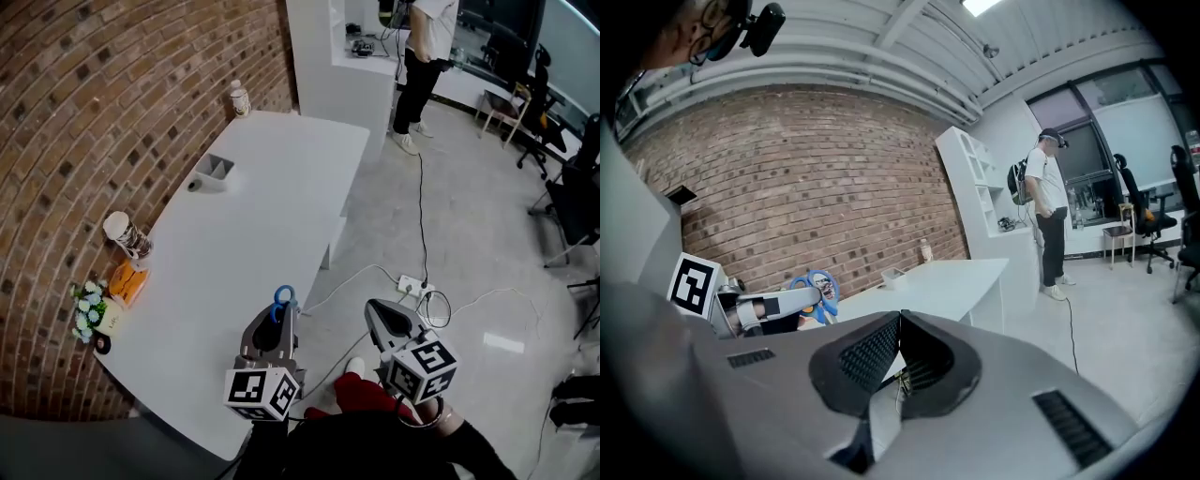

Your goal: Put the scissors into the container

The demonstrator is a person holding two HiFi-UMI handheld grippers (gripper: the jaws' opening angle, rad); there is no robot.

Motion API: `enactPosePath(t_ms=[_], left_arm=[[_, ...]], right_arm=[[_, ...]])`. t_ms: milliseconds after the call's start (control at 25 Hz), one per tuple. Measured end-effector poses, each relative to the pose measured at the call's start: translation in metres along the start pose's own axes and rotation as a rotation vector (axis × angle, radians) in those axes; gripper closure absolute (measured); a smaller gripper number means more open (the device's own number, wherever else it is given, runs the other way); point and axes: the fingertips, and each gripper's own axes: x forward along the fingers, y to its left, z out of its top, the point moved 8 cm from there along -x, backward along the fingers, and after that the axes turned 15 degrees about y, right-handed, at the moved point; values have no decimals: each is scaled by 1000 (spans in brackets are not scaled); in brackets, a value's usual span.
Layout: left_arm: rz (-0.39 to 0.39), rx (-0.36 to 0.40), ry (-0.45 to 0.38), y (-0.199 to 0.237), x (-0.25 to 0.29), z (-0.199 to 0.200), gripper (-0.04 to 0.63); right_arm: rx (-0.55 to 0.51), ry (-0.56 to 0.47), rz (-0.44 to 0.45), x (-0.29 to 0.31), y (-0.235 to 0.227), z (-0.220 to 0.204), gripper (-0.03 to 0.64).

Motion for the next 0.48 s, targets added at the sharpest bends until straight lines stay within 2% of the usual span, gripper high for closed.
enactPosePath(t_ms=[480], left_arm=[[53,23,-20,-26,66,35,548]], right_arm=[[-12,-7,47,11,-75,38,607]])
